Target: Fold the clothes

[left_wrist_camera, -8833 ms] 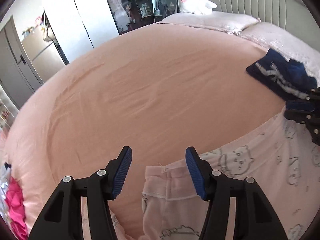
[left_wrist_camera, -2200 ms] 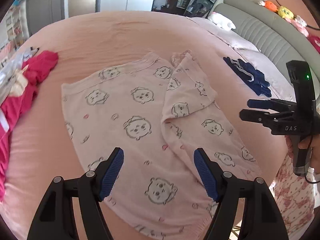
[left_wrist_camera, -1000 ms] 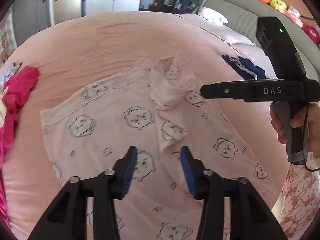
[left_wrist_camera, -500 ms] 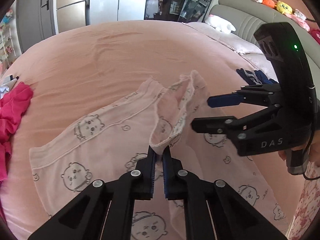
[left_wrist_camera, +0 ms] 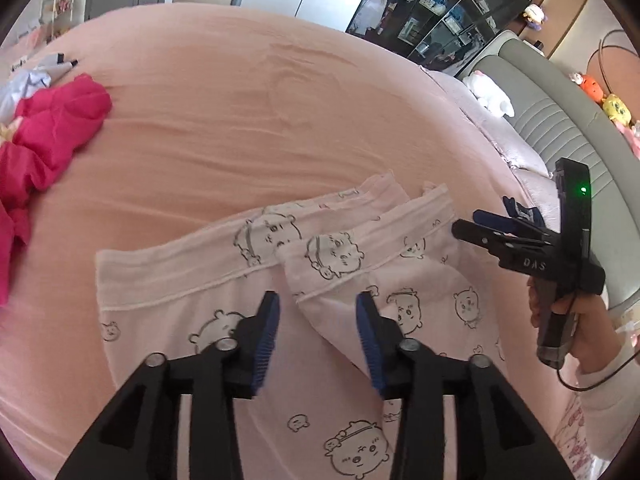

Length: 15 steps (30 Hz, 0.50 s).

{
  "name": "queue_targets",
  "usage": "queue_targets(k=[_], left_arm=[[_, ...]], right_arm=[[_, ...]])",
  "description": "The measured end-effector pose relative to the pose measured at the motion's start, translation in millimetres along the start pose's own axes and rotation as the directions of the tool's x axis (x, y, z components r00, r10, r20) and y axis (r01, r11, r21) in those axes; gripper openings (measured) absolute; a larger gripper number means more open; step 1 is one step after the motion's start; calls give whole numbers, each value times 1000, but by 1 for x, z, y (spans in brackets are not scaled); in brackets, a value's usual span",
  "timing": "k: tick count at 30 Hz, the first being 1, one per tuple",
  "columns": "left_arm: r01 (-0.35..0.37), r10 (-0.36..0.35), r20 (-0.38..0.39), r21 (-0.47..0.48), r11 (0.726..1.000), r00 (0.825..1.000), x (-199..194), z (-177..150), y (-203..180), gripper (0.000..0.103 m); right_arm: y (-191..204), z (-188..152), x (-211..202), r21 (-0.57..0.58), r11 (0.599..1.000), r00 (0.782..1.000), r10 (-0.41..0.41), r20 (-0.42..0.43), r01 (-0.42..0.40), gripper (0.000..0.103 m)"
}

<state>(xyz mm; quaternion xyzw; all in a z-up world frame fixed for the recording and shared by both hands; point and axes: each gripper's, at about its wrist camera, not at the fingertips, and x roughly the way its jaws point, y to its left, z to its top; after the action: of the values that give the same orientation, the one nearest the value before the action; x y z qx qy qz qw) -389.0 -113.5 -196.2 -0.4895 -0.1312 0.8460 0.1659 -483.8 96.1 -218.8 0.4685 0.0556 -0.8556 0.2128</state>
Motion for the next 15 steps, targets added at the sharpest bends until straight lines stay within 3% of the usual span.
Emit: queue_targets(k=[1,4,5,6,7,10,11,12,15], left_arm=[[-8,8,-7,10,1000,1000,5,0,-2,56],[-36,36,6,36,999,999,12,-1,-8,55],[-46,45,15,44,998,999,14,-1,-10,54],[-17,16,33,44,999,999,12,1,-12,46],[7,-9,43,46,999,999,11,3,-13,45],[14,-16,27,48,999,1000,18,8,-13,43],[10,-11,19,49,999,1000,22,9,-13,33],[6,-6,11,51,999,1000,25,10,-13,7],[7,-12,76,71,997,997,11,8,-17,5]], right_arm=[[-9,0,6,58,998,999,35,-9,-35,79],[-32,-1,23,194,972,991,136,6,-135,79],[-35,-1,24,207,965,987,154,44,-160,79],[-38,3,25,211,960,982,174,66,-185,79],[-41,6,25,214,954,977,194,86,-209,79],[-44,22,35,194,954,974,219,62,-227,79],[-43,25,38,185,953,971,234,55,-240,79],[-41,28,38,178,950,966,254,43,-257,78],[-29,29,31,137,947,956,292,20,-292,43]])
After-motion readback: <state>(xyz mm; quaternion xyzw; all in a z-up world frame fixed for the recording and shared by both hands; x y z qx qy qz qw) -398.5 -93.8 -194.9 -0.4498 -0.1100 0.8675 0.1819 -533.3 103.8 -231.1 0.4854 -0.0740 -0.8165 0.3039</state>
